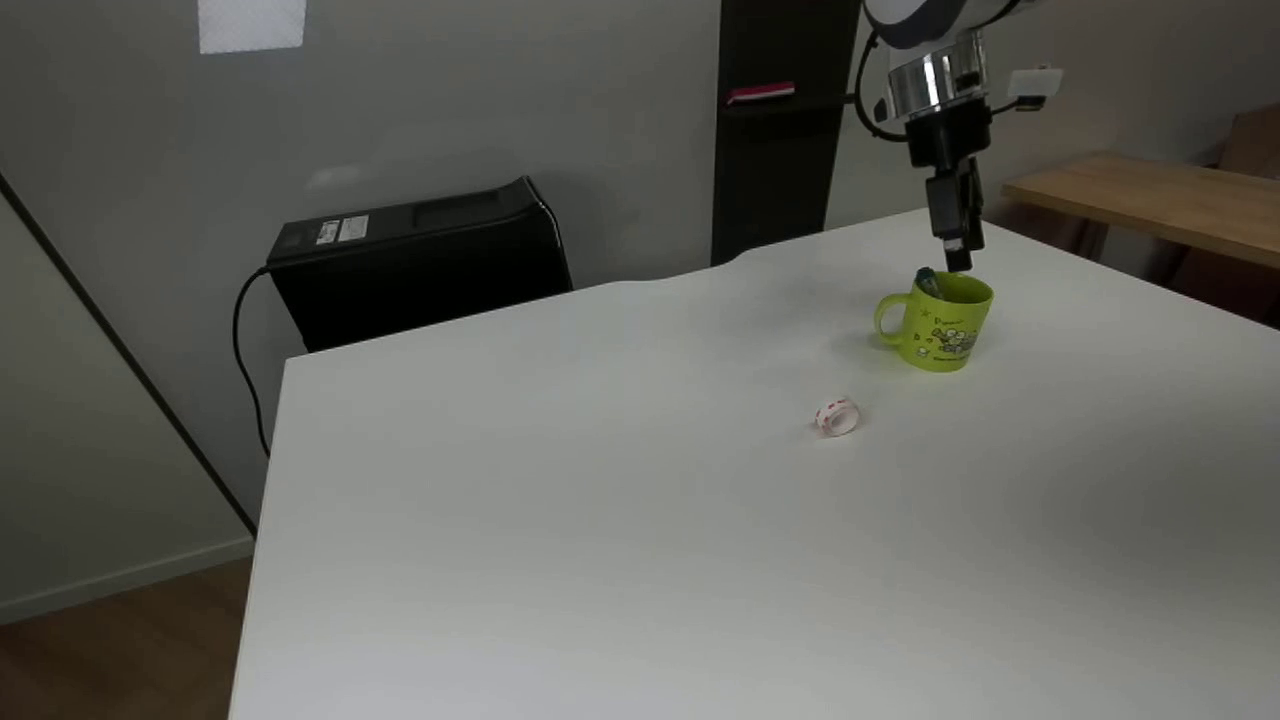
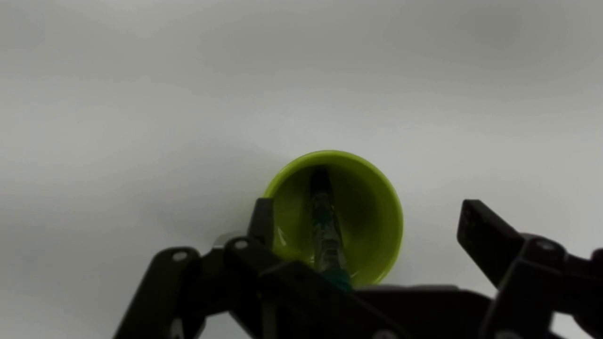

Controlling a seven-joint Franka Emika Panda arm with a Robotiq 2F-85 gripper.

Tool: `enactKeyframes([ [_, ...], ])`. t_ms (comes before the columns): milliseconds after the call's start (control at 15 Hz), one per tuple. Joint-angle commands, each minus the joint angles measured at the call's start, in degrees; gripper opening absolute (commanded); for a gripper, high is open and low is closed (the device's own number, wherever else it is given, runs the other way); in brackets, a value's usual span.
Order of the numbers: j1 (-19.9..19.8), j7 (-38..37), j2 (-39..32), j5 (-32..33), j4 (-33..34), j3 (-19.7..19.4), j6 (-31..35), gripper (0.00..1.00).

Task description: Take the marker out of the mug and put it on the table

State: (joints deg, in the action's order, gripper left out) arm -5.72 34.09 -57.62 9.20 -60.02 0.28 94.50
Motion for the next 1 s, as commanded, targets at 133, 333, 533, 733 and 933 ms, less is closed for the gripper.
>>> enactKeyframes([
  [133,0.5,-1.8,-4.6,1.0,6.5,-0.4,1.9,1.00],
  [333,0.6,-2.4,-5.5,0.9,7.3,-0.6,5.0,1.00],
  [533,0.6,-2.9,-6.4,0.6,8.2,-0.5,6.5,1.00],
  [733,0.8,-3.2,-7.2,0.6,8.8,-0.5,7.1,1.00],
  [933,1.1,-3.7,-7.9,0.7,9.5,-0.6,7.3,1.00],
])
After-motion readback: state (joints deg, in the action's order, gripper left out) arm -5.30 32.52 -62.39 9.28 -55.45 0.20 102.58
